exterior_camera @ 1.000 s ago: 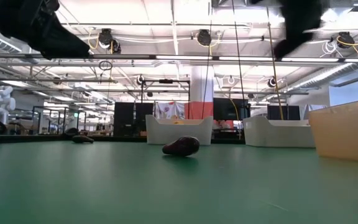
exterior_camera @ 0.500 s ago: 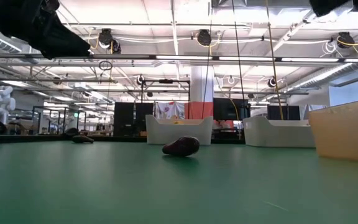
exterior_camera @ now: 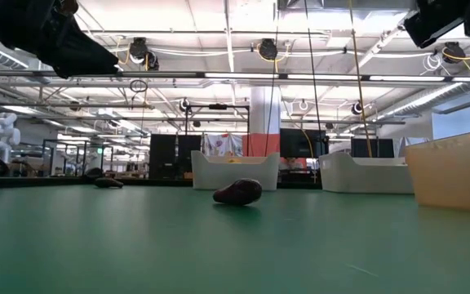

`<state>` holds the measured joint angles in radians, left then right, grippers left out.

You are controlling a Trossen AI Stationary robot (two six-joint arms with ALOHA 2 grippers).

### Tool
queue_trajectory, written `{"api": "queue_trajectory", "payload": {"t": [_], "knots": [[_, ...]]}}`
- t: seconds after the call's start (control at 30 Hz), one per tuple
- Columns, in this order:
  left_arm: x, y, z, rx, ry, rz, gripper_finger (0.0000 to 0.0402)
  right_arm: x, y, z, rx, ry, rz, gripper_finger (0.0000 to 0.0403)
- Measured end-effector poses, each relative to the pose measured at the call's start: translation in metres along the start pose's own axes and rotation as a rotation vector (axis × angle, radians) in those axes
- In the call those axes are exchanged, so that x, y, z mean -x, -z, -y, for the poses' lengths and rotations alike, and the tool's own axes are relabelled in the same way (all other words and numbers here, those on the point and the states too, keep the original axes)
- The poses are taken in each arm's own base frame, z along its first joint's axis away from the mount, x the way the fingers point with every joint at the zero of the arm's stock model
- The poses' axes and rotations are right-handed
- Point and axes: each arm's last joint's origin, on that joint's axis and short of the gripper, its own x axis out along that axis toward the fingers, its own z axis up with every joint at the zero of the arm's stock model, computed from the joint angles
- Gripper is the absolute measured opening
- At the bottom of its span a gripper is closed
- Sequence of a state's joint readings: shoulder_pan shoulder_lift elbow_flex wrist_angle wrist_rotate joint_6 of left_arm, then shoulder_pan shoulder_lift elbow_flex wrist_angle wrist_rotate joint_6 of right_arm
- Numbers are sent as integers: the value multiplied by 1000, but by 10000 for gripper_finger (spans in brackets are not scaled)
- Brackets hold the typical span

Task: Sort produce into baskets
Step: Put the eggplant into the light orange bin

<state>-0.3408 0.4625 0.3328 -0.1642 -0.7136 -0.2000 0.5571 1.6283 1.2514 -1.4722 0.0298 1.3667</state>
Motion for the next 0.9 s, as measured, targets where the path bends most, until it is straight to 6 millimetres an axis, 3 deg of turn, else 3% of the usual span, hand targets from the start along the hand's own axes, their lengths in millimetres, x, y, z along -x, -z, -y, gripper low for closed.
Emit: {"api": "queue_trajectory", "payload": {"t": [0.23,0.53,0.73,0.9], "knots": [[0,0,0,0,1,-1,210,0,-8,2,27,-4,-15,146],[0,0,0,2,1,-1,210,0,-27,-9,138,-161,28,162],[0,0,0,2,2,-1,210,13,-50,-9,202,-243,79,172],[0,0,0,2,2,-1,210,23,-82,-9,282,-288,287,181]]}}
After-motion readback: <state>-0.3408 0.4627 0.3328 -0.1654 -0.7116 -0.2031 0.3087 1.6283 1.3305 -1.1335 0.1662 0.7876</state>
